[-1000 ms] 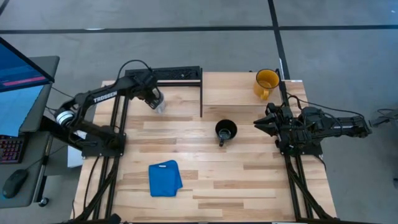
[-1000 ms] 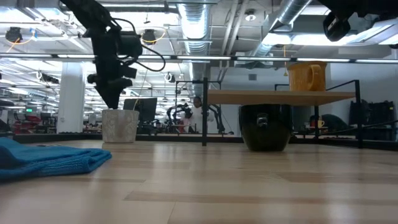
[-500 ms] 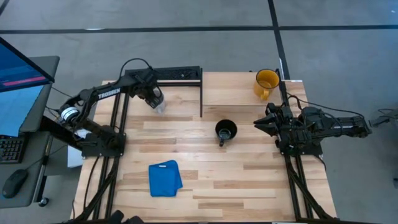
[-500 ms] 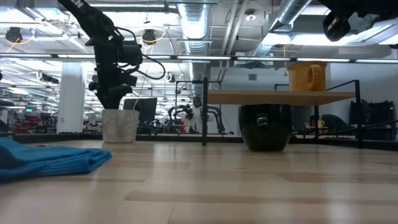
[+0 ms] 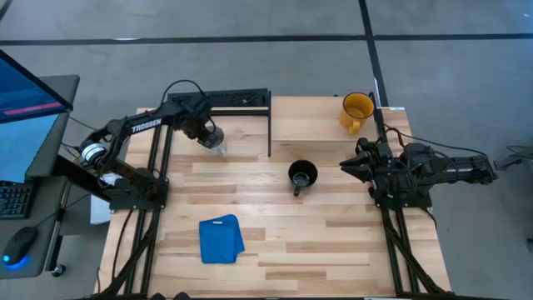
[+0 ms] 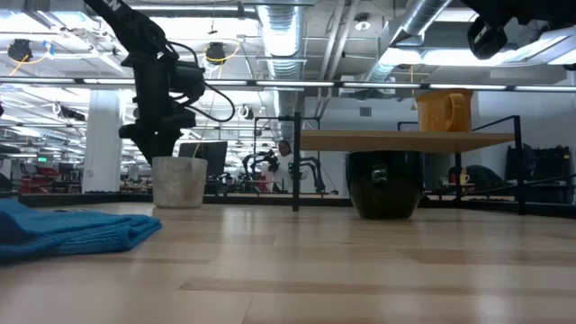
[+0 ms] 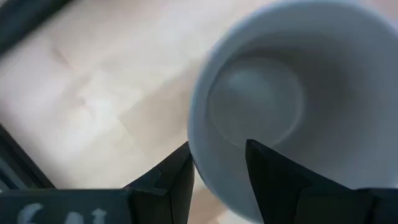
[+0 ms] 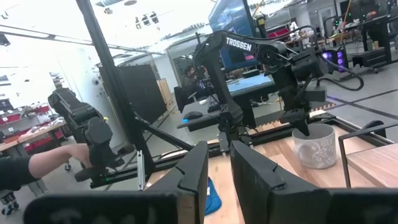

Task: Stack small to large cups/mugs on shelf
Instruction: Put the gray mug on the shelf

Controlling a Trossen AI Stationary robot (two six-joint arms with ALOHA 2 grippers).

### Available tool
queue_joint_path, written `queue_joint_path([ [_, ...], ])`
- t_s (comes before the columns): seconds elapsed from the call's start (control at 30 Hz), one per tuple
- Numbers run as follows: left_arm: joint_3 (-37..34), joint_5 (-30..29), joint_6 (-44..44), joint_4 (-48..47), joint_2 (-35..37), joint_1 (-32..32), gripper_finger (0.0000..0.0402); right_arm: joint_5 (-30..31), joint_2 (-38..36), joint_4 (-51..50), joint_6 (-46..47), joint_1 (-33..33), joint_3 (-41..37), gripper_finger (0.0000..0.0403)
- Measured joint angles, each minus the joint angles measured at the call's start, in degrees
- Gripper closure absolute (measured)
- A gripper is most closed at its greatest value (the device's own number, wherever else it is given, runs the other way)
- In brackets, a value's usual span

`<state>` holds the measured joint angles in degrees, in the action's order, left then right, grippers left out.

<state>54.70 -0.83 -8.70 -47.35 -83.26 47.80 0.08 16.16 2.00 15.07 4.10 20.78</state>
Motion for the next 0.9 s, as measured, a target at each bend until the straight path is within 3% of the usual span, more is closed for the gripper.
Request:
queue_joint_path([
  [0.67, -0.02, 2.06, -13.71, -1.70, 0.00, -9.01, 0.0269, 0.00, 0.00, 0.17, 0.02, 0.00, 0.00, 0.0310],
  [0.9, -0.04, 2.08, -16.25, -1.59, 0.00, -11.83, 0.0325, 0.00, 0.00, 0.17, 0.02, 0.00, 0.00, 0.0310],
])
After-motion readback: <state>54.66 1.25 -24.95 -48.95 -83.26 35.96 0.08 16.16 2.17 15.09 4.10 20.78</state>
